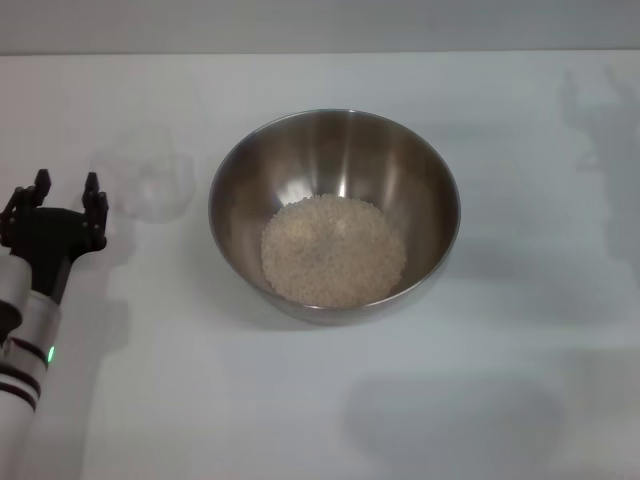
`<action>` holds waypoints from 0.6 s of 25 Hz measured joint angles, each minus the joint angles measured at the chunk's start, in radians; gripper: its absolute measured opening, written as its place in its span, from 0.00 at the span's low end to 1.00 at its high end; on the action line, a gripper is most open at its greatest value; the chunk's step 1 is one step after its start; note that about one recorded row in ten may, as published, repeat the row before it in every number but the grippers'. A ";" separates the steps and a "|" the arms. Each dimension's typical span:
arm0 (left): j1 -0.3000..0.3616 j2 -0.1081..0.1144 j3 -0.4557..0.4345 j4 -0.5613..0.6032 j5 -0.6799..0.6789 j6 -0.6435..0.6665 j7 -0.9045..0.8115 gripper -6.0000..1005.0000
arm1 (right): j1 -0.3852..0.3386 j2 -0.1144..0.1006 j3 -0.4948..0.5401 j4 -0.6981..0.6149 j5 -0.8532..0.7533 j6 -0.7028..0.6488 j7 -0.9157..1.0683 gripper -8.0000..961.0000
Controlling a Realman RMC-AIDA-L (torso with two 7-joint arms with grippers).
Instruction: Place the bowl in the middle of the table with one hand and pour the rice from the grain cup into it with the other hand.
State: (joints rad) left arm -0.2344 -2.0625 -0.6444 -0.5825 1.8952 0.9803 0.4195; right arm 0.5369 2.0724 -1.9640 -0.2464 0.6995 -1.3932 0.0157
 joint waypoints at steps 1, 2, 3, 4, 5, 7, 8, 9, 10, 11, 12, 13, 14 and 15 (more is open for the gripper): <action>0.009 0.000 0.000 -0.002 0.000 0.009 -0.001 0.50 | 0.000 0.000 0.001 0.001 0.000 0.000 0.000 0.55; 0.015 0.000 0.001 -0.004 0.000 0.015 -0.003 0.51 | 0.000 0.000 0.002 0.001 0.000 0.000 -0.001 0.55; 0.015 0.000 0.001 -0.004 0.000 0.015 -0.003 0.51 | 0.000 0.000 0.002 0.001 0.000 0.000 -0.001 0.55; 0.015 0.000 0.001 -0.004 0.000 0.015 -0.003 0.51 | 0.000 0.000 0.002 0.001 0.000 0.000 -0.001 0.55; 0.024 0.000 0.004 -0.007 0.001 0.024 -0.008 0.51 | 0.001 0.000 0.002 0.002 0.000 -0.001 -0.001 0.55; 0.073 -0.002 0.022 -0.016 0.033 0.109 -0.049 0.51 | 0.001 0.000 0.002 0.002 0.000 -0.003 -0.001 0.55; 0.080 -0.003 0.023 -0.017 0.040 0.126 -0.053 0.51 | 0.001 0.000 0.002 0.002 0.000 -0.002 0.000 0.55; 0.094 -0.004 0.024 -0.018 0.056 0.167 -0.064 0.51 | 0.002 0.001 -0.002 0.002 0.000 0.000 0.001 0.55; 0.106 -0.006 0.025 -0.020 0.069 0.205 -0.076 0.51 | 0.002 0.002 -0.005 0.002 0.000 0.001 0.001 0.55; 0.114 -0.007 0.027 -0.020 0.079 0.247 -0.093 0.51 | 0.002 0.003 -0.012 0.002 0.000 0.002 0.001 0.55; 0.114 -0.007 0.027 -0.020 0.079 0.247 -0.093 0.51 | 0.001 0.005 -0.017 0.002 0.000 0.002 0.001 0.55; 0.119 -0.008 0.030 -0.017 0.087 0.283 -0.110 0.51 | -0.002 0.006 -0.021 0.003 0.000 0.002 -0.001 0.55; 0.120 -0.008 0.040 0.007 0.095 0.370 -0.169 0.51 | -0.004 0.008 -0.024 0.002 0.000 0.003 -0.001 0.55; 0.119 -0.008 0.044 0.019 0.095 0.402 -0.195 0.51 | -0.007 0.009 -0.025 0.003 0.000 0.004 -0.001 0.55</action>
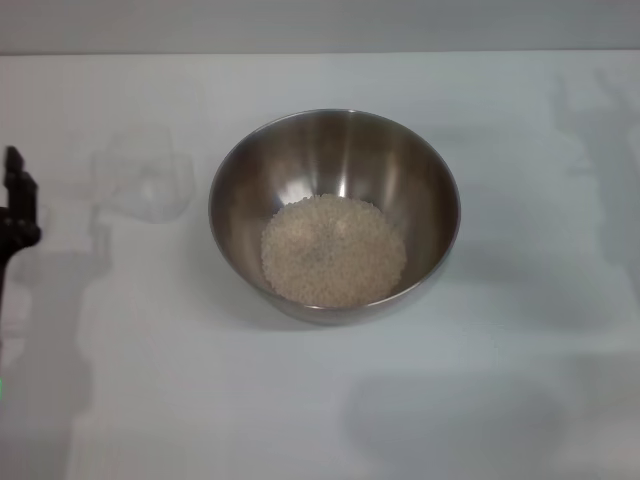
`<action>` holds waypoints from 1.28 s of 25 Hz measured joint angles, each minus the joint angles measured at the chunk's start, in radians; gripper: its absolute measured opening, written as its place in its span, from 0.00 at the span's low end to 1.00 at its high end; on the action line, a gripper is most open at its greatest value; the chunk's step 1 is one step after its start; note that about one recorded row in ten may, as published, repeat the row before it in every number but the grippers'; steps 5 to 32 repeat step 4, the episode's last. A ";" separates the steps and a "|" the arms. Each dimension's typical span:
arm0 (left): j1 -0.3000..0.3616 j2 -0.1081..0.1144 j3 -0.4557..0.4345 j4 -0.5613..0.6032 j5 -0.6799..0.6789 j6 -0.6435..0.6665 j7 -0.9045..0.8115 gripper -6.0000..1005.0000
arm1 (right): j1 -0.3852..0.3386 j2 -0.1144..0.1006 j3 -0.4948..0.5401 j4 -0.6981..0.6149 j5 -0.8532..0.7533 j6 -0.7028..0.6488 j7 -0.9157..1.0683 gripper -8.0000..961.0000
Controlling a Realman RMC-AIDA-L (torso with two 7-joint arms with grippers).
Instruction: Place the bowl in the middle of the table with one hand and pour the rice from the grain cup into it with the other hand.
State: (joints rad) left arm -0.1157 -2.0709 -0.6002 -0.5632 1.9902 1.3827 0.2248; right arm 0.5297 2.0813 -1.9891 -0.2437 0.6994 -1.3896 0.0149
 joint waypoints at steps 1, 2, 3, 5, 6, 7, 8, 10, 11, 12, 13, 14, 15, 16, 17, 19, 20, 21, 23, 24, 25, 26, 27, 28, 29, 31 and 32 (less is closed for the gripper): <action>-0.002 0.000 0.003 0.009 0.001 0.018 -0.013 0.51 | -0.002 0.001 0.000 0.001 0.000 0.002 0.001 0.55; -0.006 0.000 0.008 0.031 0.001 0.065 -0.048 0.51 | -0.003 0.001 0.000 0.002 0.000 0.008 0.002 0.55; -0.010 0.000 0.010 0.043 0.001 0.088 -0.066 0.51 | -0.005 0.002 0.000 0.003 0.000 0.017 0.003 0.55; -0.015 0.000 0.012 0.058 0.001 0.118 -0.090 0.51 | -0.005 0.002 0.000 0.003 0.000 0.030 0.003 0.55; -0.015 0.000 0.012 0.058 0.001 0.118 -0.090 0.51 | -0.005 0.002 0.000 0.003 0.000 0.030 0.003 0.55; -0.015 0.000 0.012 0.058 0.001 0.118 -0.090 0.51 | -0.005 0.002 0.000 0.003 0.000 0.030 0.003 0.55; -0.015 0.000 0.012 0.058 0.001 0.118 -0.090 0.51 | -0.005 0.002 0.000 0.003 0.000 0.030 0.003 0.55; -0.015 0.000 0.012 0.058 0.001 0.118 -0.090 0.51 | -0.005 0.002 0.000 0.003 0.000 0.030 0.003 0.55; -0.015 0.000 0.012 0.058 0.001 0.118 -0.090 0.51 | -0.005 0.002 0.000 0.003 0.000 0.030 0.003 0.55; -0.015 0.000 0.012 0.058 0.001 0.118 -0.090 0.51 | -0.005 0.002 0.000 0.003 0.000 0.030 0.003 0.55; -0.015 0.000 0.012 0.058 0.001 0.118 -0.090 0.51 | -0.005 0.002 0.000 0.003 0.000 0.030 0.003 0.55; -0.015 0.000 0.012 0.058 0.001 0.118 -0.090 0.51 | -0.005 0.002 0.000 0.003 0.000 0.030 0.003 0.55; -0.015 0.000 0.012 0.058 0.001 0.118 -0.090 0.51 | -0.005 0.002 0.000 0.003 0.000 0.030 0.003 0.55; -0.015 0.000 0.012 0.058 0.001 0.118 -0.090 0.51 | -0.005 0.002 0.000 0.003 0.000 0.030 0.003 0.55; -0.015 0.000 0.012 0.058 0.001 0.118 -0.090 0.51 | -0.005 0.002 0.000 0.003 0.000 0.030 0.003 0.55; -0.015 0.000 0.012 0.058 0.001 0.118 -0.090 0.51 | -0.005 0.002 0.000 0.003 0.000 0.030 0.003 0.55; -0.015 0.000 0.012 0.058 0.001 0.118 -0.090 0.51 | -0.005 0.002 0.000 0.003 0.000 0.030 0.003 0.55; -0.015 0.000 0.012 0.058 0.001 0.118 -0.090 0.51 | -0.005 0.002 0.000 0.003 0.000 0.030 0.003 0.55; -0.015 0.000 0.012 0.058 0.001 0.118 -0.090 0.51 | -0.005 0.002 0.000 0.003 0.000 0.030 0.003 0.55; -0.015 0.000 0.012 0.058 0.001 0.118 -0.090 0.51 | -0.005 0.002 0.000 0.003 0.000 0.030 0.003 0.55; -0.015 0.000 0.012 0.058 0.001 0.118 -0.090 0.51 | -0.005 0.002 0.000 0.003 0.000 0.030 0.003 0.55; -0.015 0.000 0.012 0.058 0.001 0.118 -0.090 0.51 | -0.005 0.002 0.000 0.003 0.000 0.030 0.003 0.55; -0.015 0.000 0.012 0.058 0.001 0.118 -0.090 0.51 | -0.005 0.002 0.000 0.003 0.000 0.030 0.003 0.55; -0.015 0.000 0.012 0.058 0.001 0.118 -0.090 0.51 | -0.005 0.002 0.000 0.003 0.000 0.030 0.003 0.55; -0.015 0.000 0.012 0.058 0.001 0.118 -0.090 0.51 | -0.005 0.002 0.000 0.003 0.000 0.030 0.003 0.55; -0.015 0.000 0.012 0.058 0.001 0.118 -0.090 0.51 | -0.005 0.002 0.000 0.003 0.000 0.030 0.003 0.55; -0.015 0.000 0.012 0.058 0.001 0.118 -0.090 0.51 | -0.005 0.002 0.000 0.003 0.000 0.030 0.003 0.55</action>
